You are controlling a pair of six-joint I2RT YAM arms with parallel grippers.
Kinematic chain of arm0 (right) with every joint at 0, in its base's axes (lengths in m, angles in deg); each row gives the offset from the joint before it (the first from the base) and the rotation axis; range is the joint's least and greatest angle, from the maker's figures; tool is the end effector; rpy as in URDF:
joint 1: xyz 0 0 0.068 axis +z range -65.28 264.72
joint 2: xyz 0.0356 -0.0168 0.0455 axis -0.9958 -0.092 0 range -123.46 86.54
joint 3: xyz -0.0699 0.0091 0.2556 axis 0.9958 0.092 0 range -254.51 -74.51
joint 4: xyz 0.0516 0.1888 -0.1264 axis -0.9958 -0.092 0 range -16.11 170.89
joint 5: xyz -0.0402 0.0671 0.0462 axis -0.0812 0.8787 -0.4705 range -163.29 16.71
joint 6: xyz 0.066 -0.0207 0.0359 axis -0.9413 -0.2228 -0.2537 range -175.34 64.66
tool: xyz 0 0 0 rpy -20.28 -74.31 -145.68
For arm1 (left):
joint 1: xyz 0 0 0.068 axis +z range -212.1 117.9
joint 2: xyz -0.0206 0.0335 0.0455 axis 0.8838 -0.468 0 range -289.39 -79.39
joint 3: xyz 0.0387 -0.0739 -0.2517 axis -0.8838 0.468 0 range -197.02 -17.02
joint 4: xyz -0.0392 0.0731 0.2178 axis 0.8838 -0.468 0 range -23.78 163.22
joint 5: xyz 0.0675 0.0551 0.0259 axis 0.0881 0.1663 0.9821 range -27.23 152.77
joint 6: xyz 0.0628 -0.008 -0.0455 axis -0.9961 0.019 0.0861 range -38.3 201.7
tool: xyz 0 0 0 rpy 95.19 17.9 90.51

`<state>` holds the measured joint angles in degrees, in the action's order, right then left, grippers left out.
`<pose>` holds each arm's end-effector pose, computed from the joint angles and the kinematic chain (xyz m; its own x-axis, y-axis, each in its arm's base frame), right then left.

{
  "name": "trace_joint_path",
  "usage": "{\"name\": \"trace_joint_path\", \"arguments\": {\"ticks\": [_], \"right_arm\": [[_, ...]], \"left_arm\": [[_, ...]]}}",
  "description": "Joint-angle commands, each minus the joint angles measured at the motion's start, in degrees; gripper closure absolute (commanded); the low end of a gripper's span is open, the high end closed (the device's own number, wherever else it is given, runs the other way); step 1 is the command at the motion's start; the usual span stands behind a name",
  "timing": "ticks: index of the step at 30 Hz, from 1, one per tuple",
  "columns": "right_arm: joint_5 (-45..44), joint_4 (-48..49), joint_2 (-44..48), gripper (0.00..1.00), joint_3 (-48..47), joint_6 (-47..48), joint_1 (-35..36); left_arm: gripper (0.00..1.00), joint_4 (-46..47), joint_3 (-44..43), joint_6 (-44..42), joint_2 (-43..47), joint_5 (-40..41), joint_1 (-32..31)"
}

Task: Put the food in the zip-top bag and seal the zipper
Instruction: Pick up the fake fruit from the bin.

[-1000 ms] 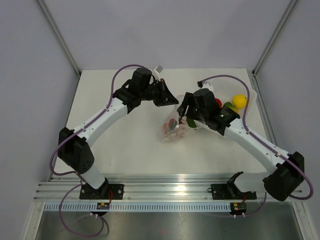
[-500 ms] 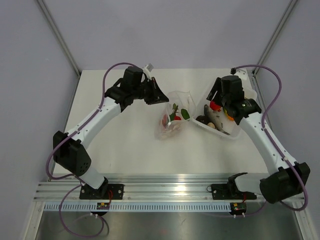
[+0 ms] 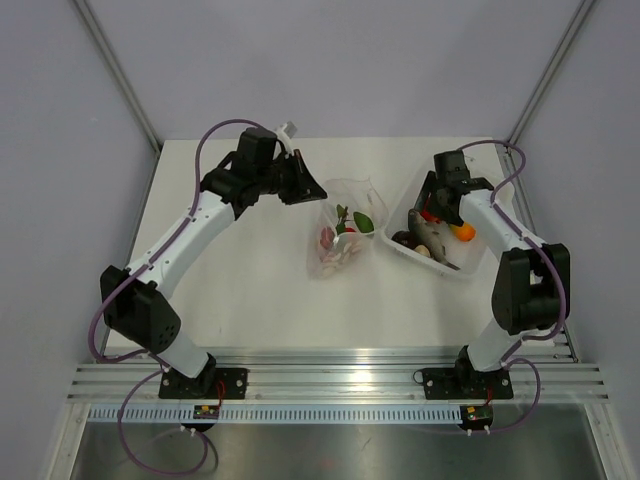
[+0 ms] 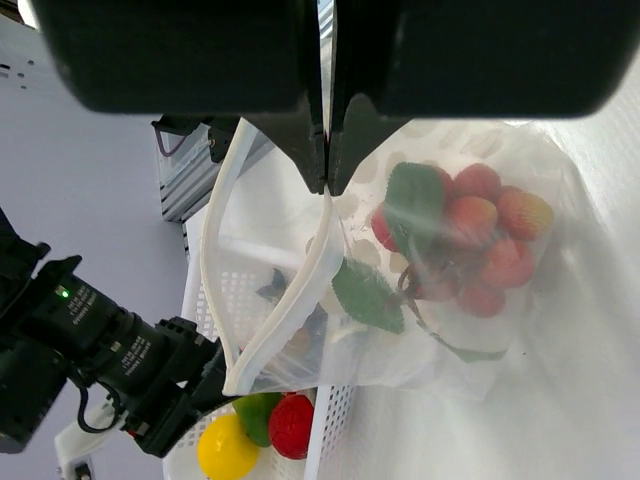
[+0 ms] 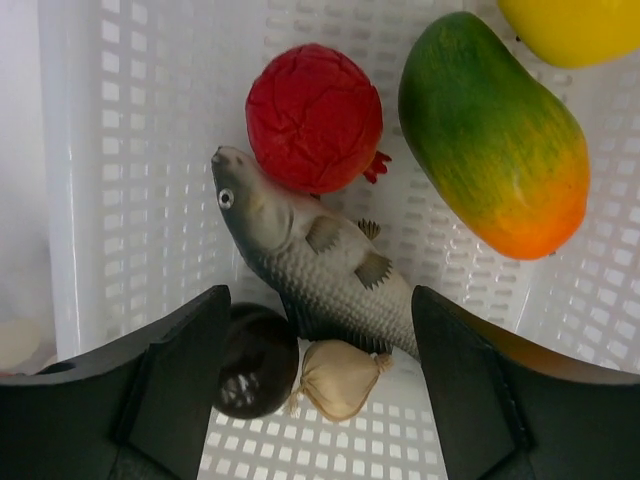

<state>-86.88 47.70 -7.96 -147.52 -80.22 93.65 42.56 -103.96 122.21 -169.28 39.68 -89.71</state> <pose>0.3400 0.0376 0.2330 -0.7382 0.2981 -0.6052 0.3241 0.9435 0.0694 0.2976 -0.1850 0.3437 -0.8379 -0.2360 -0.4922 0.2256 0.6713 -0.7060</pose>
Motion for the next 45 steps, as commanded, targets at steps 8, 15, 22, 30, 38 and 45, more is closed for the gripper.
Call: {"name": "trace_joint_path", "arguments": {"ticks": [8, 15, 22, 30, 38, 45], "right_arm": [[0.75, 2.51, -10.61, 0.11, -10.22, 1.59, -1.72], [-0.04, 3.04, -17.02, 0.10, -13.64, 1.68, -2.51], [-0.48, 4.54, -18.97, 0.13, -14.35, 2.21, -3.13], [-0.57, 5.59, -19.59, 0.27, -14.79, 2.65, -3.57], [-0.91, 5.77, -14.15, 0.69, -12.42, 1.77, -3.57], [-3.20, 4.36, -2.90, 0.81, -5.93, 0.45, -3.57]], "left_arm": [[1.00, 1.12, -4.56, -1.40, 1.82, 0.42, 1.16], [1.00, 0.60, -5.26, -1.93, 1.73, 0.33, 1.78], [1.00, 1.82, -2.80, -1.31, 1.29, -0.72, 1.78], [1.00, 4.11, 0.10, 0.18, 0.85, -2.66, 1.78], [1.00, 4.37, 1.24, 0.27, 0.94, -2.84, 1.69], [1.00, 5.69, 3.18, 0.88, 0.68, -2.75, 0.55]]}}
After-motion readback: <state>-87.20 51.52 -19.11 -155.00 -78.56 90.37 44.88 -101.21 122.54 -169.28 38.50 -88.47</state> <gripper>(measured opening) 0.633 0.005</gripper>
